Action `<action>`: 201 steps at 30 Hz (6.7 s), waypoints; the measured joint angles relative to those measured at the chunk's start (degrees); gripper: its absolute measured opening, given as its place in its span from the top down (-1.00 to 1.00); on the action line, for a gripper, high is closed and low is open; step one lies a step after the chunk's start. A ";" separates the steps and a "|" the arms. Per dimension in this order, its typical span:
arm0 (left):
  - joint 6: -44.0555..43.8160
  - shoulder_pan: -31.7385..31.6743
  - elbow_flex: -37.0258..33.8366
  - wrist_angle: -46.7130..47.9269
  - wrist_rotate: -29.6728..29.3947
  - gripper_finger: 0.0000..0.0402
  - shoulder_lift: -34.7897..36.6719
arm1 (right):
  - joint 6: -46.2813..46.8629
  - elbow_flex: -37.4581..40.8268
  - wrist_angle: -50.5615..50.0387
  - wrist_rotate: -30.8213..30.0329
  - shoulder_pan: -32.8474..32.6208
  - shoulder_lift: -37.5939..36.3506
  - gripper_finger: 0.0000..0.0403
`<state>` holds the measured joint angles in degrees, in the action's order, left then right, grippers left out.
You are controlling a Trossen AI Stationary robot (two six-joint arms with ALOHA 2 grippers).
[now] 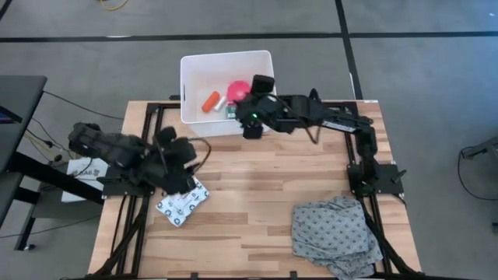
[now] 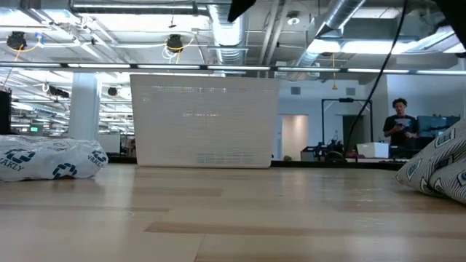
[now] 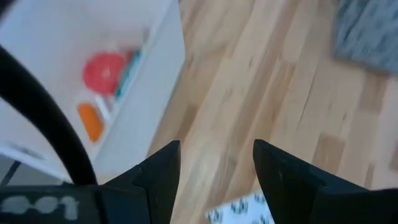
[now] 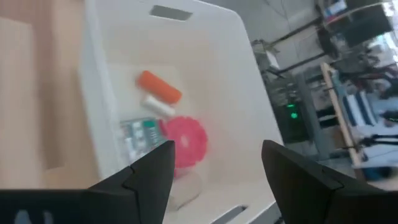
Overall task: Pick & place medical supplies in basket/bin
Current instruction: Put the white mailer bag into the white bin
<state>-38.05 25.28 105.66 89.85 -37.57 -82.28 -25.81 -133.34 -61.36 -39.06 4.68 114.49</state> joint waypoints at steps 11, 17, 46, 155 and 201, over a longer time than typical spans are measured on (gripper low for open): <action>-43.80 12.31 -39.59 -4.78 3.23 0.04 9.33 | 25.86 0.00 -17.99 20.59 -2.99 -7.50 -0.17; -55.71 16.34 -55.91 -18.82 5.51 0.04 9.03 | 31.42 -0.04 -17.90 25.59 -3.94 -6.83 -0.17; -52.89 13.63 -73.32 -60.06 5.55 0.04 9.01 | 34.85 0.02 -20.29 25.72 -6.57 0.82 -0.17; -84.50 33.89 -62.80 -43.98 2.77 0.04 -2.20 | 92.98 67.49 91.92 26.90 -23.74 8.21 -0.17; -66.39 31.30 -62.80 -65.23 0.25 0.04 -2.23 | 86.34 52.30 76.79 41.52 -21.08 15.48 -0.17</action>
<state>-104.44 56.58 42.85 24.62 -37.32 -84.51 60.53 -81.03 15.43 2.45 -16.40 129.97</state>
